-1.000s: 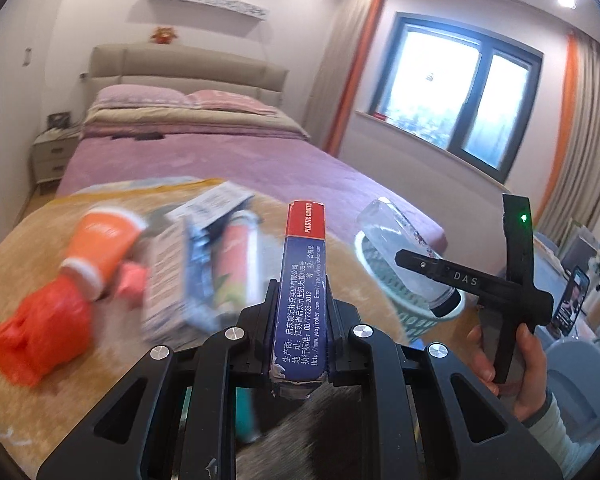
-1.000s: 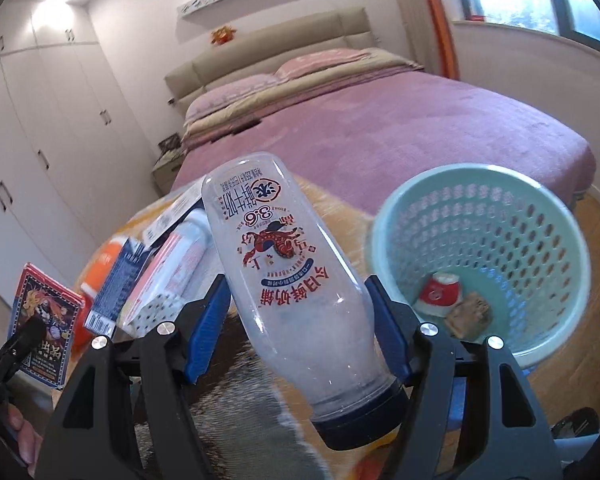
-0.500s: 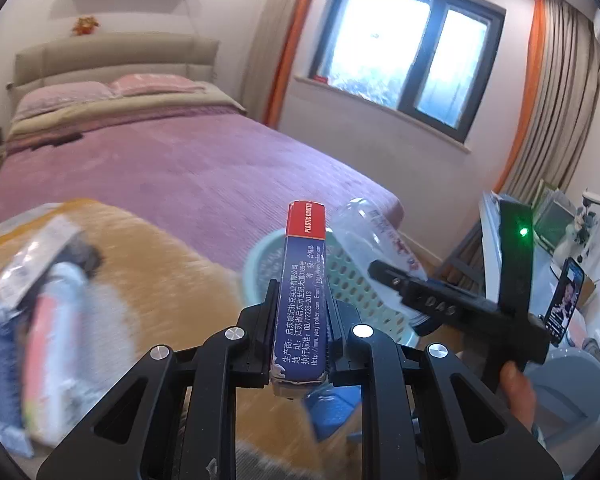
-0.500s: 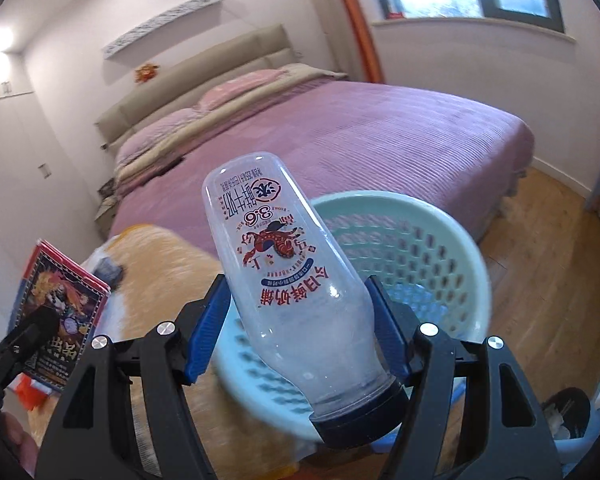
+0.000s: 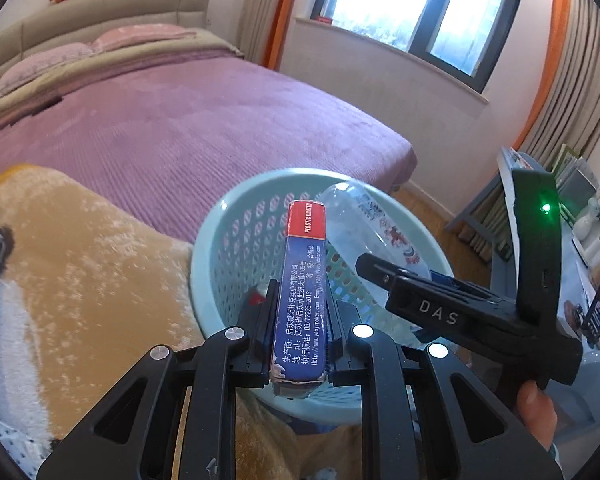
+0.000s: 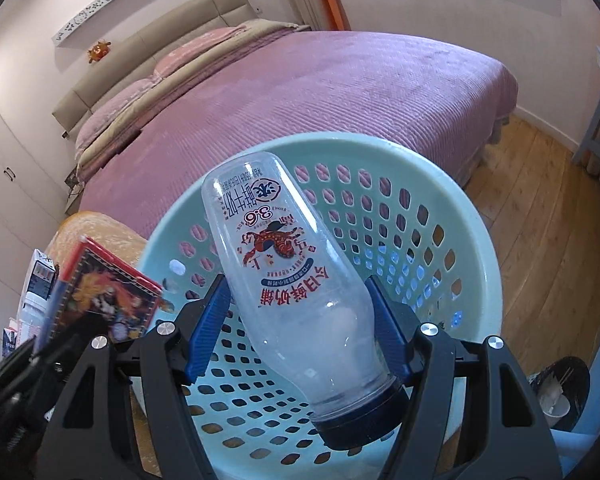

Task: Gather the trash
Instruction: 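Carry the box and bottle over the teal basket and release both, then move both open grippers back over the table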

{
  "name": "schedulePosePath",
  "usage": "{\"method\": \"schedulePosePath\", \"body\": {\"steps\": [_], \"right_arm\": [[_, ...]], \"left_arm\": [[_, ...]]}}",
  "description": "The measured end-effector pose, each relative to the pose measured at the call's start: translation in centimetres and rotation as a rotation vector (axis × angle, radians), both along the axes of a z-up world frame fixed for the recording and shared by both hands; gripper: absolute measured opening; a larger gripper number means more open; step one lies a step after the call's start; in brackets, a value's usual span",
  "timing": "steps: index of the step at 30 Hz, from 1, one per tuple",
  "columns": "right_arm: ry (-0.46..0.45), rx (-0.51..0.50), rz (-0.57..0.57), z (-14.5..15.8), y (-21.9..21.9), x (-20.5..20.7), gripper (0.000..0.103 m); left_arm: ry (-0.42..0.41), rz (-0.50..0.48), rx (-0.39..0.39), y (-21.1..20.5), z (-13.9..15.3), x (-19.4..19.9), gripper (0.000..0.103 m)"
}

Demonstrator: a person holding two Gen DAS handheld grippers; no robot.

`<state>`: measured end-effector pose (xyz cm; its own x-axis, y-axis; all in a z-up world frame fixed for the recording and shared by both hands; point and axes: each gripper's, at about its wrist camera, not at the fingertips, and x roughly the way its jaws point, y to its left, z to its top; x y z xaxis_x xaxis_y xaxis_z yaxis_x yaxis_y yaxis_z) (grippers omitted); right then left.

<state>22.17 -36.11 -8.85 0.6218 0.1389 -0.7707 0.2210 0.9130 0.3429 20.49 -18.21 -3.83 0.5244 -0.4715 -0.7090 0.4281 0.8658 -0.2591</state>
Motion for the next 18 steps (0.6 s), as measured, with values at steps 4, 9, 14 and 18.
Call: {"method": "schedulePosePath", "body": {"steps": [4,9,14,18], "right_arm": [[0.020,-0.002,-0.004,-0.4,0.0,0.4,0.065],[0.027,0.012,0.000,-0.3,0.2,0.4,0.066],[-0.004,0.007,0.002,0.6,0.4,-0.7,0.066],[-0.030,0.003,0.009,1.7,1.2,-1.7,0.066]], "left_arm": [[0.012,0.002,0.004,0.0,-0.3,0.2,0.018],[-0.010,0.020,-0.002,-0.1,0.7,-0.2,0.051],[-0.052,0.026,-0.022,1.3,2.5,-1.8,0.054],[-0.094,0.042,-0.045,2.8,4.3,-3.7,0.058]]}}
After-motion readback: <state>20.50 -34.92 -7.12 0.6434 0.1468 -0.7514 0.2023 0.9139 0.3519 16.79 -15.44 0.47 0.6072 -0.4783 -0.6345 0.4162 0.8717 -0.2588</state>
